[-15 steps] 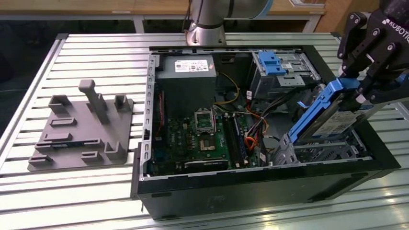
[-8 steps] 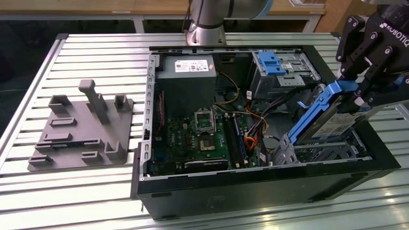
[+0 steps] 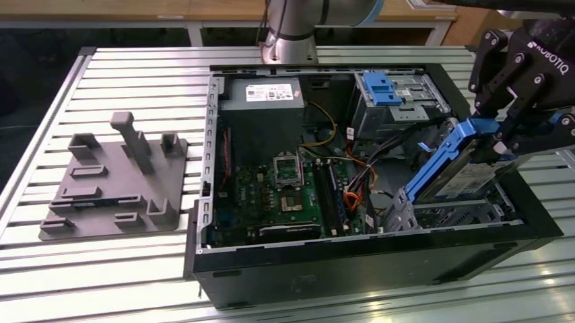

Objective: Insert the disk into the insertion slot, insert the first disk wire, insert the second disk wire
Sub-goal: 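Insert the disk into the insertion slot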

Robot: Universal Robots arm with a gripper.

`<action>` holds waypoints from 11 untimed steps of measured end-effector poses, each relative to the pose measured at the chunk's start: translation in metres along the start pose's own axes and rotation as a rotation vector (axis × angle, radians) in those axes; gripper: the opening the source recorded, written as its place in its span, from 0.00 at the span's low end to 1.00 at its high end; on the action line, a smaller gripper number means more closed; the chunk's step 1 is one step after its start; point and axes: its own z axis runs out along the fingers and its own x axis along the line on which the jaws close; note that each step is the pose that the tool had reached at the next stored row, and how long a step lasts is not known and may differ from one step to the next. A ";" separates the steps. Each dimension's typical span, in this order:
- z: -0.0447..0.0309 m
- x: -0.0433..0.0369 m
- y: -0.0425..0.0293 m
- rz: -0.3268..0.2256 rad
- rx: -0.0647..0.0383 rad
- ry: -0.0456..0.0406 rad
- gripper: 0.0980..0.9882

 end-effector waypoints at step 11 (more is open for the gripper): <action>0.0194 0.0011 -0.0001 0.000 0.000 0.0002 0.30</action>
